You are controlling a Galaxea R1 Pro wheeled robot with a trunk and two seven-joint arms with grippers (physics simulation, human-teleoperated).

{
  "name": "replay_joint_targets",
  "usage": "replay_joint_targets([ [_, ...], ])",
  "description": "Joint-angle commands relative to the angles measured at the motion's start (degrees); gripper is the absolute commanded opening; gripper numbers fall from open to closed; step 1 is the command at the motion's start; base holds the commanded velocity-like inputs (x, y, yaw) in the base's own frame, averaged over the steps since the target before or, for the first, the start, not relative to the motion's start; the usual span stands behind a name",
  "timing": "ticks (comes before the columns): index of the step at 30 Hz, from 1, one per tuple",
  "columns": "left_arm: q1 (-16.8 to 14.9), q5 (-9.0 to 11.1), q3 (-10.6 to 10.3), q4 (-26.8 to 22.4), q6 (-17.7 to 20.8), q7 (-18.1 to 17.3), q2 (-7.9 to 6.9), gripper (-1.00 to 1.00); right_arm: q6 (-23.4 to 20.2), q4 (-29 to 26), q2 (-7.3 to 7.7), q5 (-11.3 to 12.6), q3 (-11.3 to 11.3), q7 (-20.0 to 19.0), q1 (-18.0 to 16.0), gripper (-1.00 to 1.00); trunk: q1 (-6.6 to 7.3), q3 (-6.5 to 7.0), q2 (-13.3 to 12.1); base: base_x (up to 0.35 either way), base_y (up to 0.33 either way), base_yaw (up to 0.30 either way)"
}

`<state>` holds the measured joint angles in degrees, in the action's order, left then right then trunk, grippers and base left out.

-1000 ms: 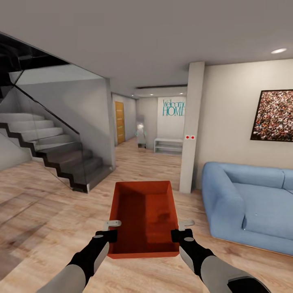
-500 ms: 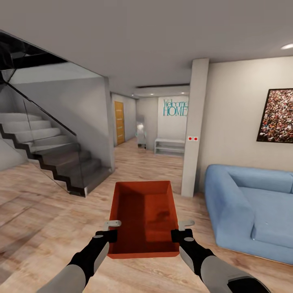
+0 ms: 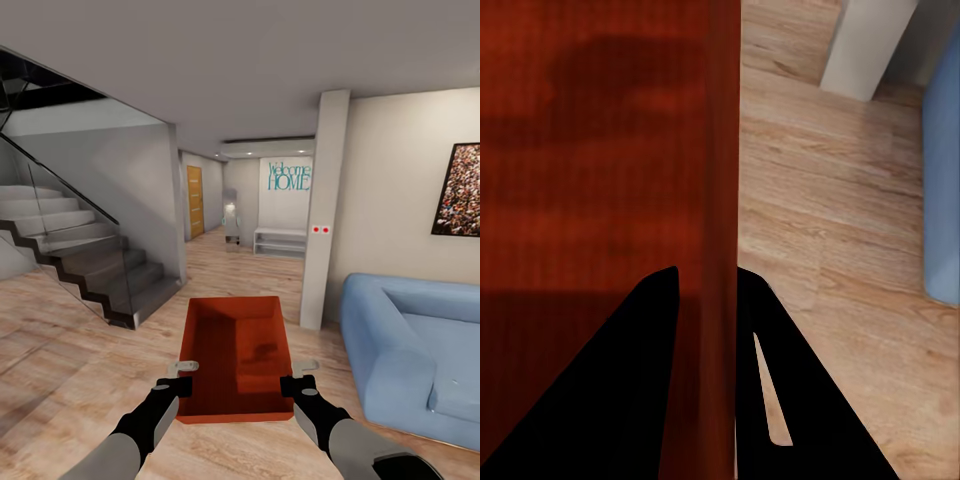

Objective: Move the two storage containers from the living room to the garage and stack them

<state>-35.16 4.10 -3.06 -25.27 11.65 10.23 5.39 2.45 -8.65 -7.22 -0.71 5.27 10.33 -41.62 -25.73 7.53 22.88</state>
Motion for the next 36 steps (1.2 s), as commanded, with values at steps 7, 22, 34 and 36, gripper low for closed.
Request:
replay_joint_targets([
  [7, 0.0, -0.32, 2.36, -0.04, 0.48, 1.55, -0.32, -1.0, 0.1, -0.15, 0.02, -0.61, -0.88, 0.4, -0.04, -1.0, -0.05, -0.02, 0.04, 0.323, 0.021, 0.0],
  [22, 0.0, -0.32, 2.36, -0.04, 0.48, 1.59, -0.34, -1.0, 0.1, -0.15, 0.02, -0.61, -0.84, 0.4, -0.04, -1.0, -0.05, -0.02, 0.04, 0.323, 0.017, 0.0],
  [34, 0.0, -0.32, 2.36, -0.04, 0.48, 1.57, -0.33, -1.0, 0.1, -0.15, 0.05, -0.61, -0.88, 0.4, -0.04, -1.0, -0.05, -0.02, 0.04, 0.323, 0.029, 0.0],
  [36, 0.0, -0.32, 2.36, -0.04, 0.48, 1.56, -0.31, -1.0, 0.1, -0.14, 0.07, -0.61, -0.88, 0.4, -0.04, -1.0, -0.05, -0.02, 0.04, 0.323, 0.019, 0.0],
])
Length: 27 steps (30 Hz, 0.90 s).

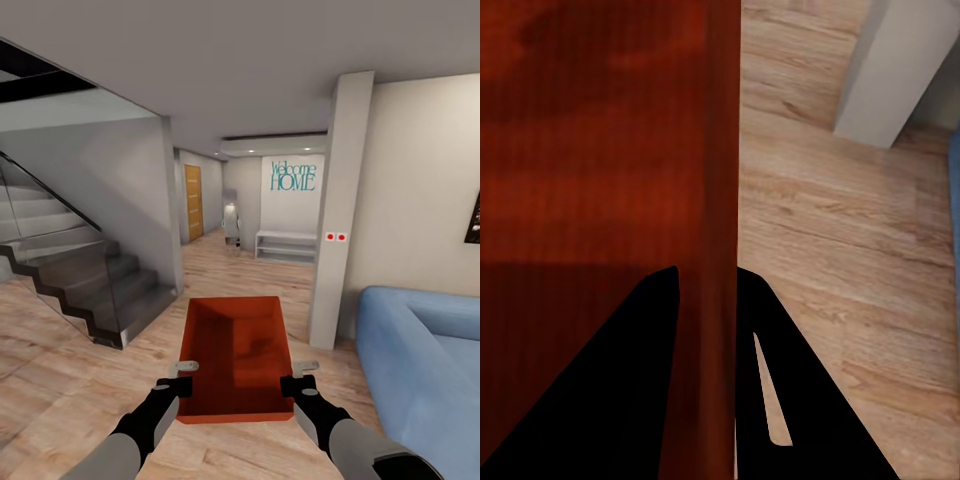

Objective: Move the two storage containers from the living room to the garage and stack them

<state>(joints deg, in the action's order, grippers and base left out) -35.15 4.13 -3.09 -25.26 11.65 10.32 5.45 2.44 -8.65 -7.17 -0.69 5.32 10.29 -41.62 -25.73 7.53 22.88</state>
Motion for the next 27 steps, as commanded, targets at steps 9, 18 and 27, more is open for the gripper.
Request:
replay_joint_targets([
  [9, 0.0, -0.35, 2.38, -0.06, 0.48, 1.47, -0.38, -1.0, 0.11, -0.18, 0.01, -0.63, -0.93, 0.44, -0.04, -1.0, -0.05, -0.02, 0.04, 0.323, 0.021, 0.0],
  [18, 0.0, -0.35, 2.38, -0.06, 0.48, 1.47, -0.4, -1.0, 0.11, -0.16, -0.03, -0.63, -0.93, 0.44, -0.04, -1.0, -0.05, -0.02, 0.04, 0.323, 0.019, 0.0],
  [27, 0.0, -0.36, 2.38, -0.06, 0.48, 1.45, -0.42, -1.0, 0.11, -0.18, -0.04, -0.63, -0.93, 0.44, -0.04, -1.0, -0.05, -0.02, 0.04, 0.323, 0.022, 0.0],
])
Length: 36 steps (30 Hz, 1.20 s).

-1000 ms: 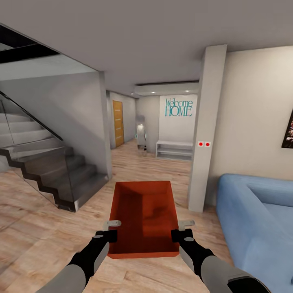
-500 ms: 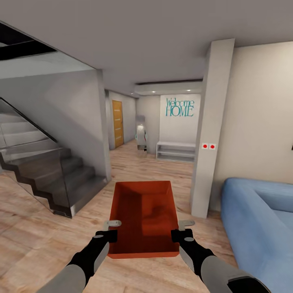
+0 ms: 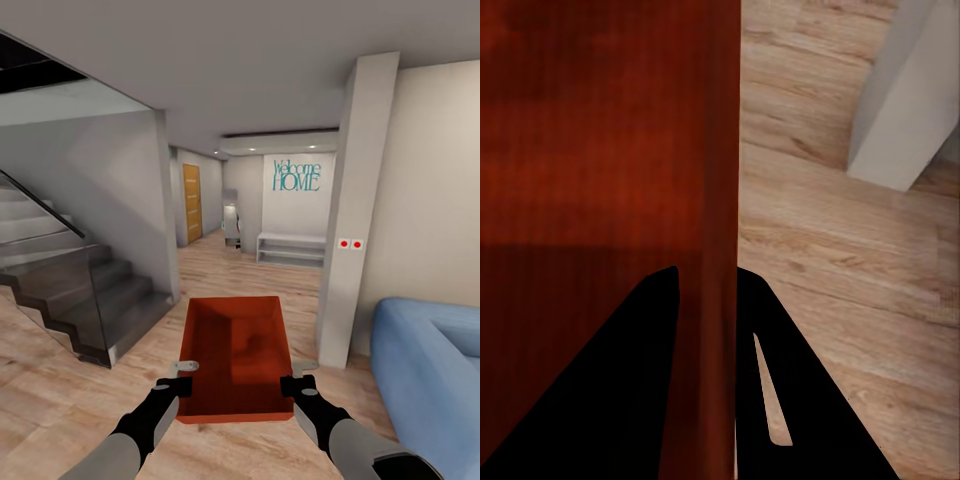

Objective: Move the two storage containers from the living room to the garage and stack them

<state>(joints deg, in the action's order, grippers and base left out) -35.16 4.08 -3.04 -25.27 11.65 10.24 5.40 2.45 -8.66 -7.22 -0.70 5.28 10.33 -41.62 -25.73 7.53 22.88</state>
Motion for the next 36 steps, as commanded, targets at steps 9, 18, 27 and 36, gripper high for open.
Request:
replay_joint_targets([
  [9, 0.0, -0.36, 2.34, -0.04, 0.48, 1.54, -0.39, -1.0, 0.1, -0.15, 0.01, -0.62, -0.89, 0.4, -0.04, -1.0, -0.05, -0.02, 0.04, 0.323, 0.034, 0.0],
  [18, 0.0, -0.39, 2.34, -0.04, 0.48, 1.54, -0.39, -1.0, 0.1, -0.15, 0.01, -0.62, -0.89, 0.4, -0.04, -1.0, -0.05, -0.02, 0.04, 0.323, 0.022, 0.0],
  [27, 0.0, -0.39, 2.34, -0.04, 0.48, 1.56, -0.39, -1.0, 0.1, -0.15, 0.06, -0.62, -0.89, 0.4, -0.04, -1.0, -0.05, -0.02, 0.04, 0.323, 0.026, 0.0],
  [36, 0.0, -0.39, 2.34, -0.04, 0.48, 1.56, -0.39, -1.0, 0.1, -0.15, 0.06, -0.62, -0.89, 0.4, -0.04, -1.0, -0.05, -0.02, 0.04, 0.323, 0.02, 0.0],
])
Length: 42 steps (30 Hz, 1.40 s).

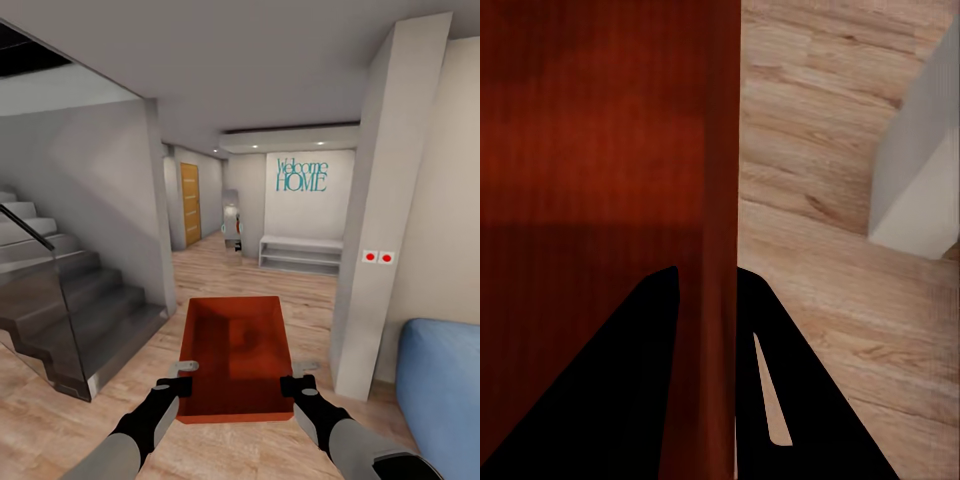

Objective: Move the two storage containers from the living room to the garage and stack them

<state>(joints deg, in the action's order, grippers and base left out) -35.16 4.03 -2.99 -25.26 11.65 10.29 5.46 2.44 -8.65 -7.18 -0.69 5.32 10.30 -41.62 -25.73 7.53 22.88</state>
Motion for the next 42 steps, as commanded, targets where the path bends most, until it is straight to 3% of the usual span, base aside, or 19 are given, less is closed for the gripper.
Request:
replay_joint_targets([
  [1, 0.0, -0.34, 2.29, -0.05, 0.48, 1.5, -0.45, -1.0, 0.11, -0.15, 0.03, -0.63, -0.92, 0.42, -0.04, -1.0, -0.05, -0.02, 0.04, 0.323, 0.014, 0.0],
  [42, 0.0, -0.31, 2.29, -0.04, 0.46, 1.5, -0.45, -1.0, 0.11, -0.22, 0.02, -0.63, -0.92, 0.42, -0.04, -1.0, -0.05, -0.02, 0.04, 0.323, 0.022, 0.0],
])
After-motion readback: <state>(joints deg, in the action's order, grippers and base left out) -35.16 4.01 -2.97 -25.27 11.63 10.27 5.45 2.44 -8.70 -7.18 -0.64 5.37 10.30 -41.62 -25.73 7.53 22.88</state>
